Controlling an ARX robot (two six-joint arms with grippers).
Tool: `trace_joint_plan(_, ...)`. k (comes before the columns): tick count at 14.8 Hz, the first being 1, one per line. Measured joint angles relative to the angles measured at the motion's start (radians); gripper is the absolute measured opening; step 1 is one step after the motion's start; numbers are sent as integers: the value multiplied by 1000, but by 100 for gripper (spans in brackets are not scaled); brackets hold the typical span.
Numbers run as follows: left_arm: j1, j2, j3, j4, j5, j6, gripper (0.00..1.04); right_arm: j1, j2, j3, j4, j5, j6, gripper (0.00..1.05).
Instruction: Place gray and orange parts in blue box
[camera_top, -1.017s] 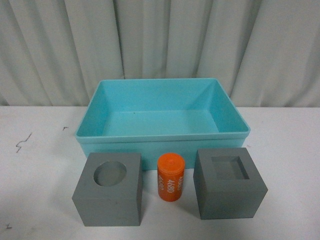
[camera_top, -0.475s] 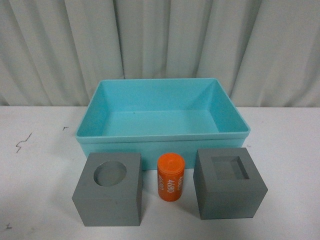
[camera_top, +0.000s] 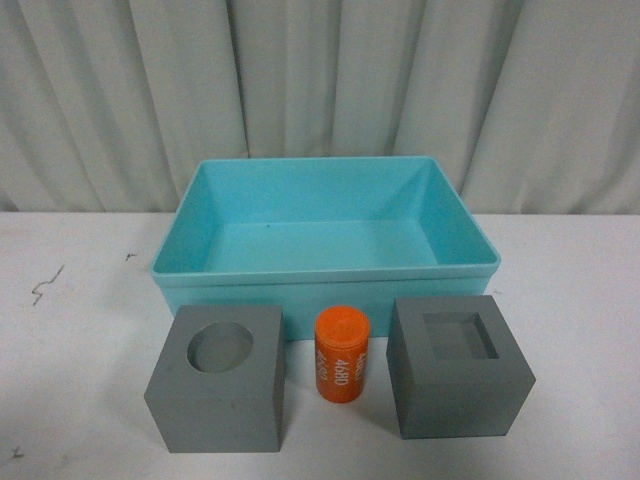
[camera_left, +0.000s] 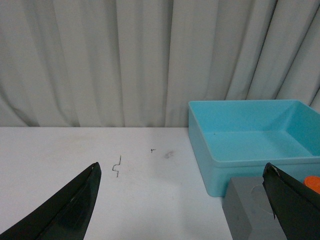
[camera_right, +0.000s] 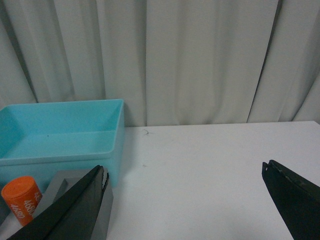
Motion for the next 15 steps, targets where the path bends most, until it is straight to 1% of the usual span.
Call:
trace_joint_plan(6, 0, 0, 0, 0, 0, 0, 98, -1, 1, 0, -5, -5, 1, 98)
trace_joint_plan(7, 0, 0, 0, 0, 0, 0, 98, -49, 71, 13, -3, -112, 56, 98)
trace_joint_plan(8, 0, 0, 0, 0, 0, 0, 98, -71, 202, 42, 84, -137, 100, 98)
trace_joint_plan(10, 0, 0, 0, 0, 0, 0, 98, -47, 503, 154, 344, -146, 158, 98)
trace_joint_plan(14, 0, 0, 0, 0, 0, 0, 98, -22, 671, 227, 431, -140, 179, 98)
trace_joint_plan(15, 0, 0, 0, 0, 0, 0, 98, -6, 790, 283, 454, -141, 198, 98)
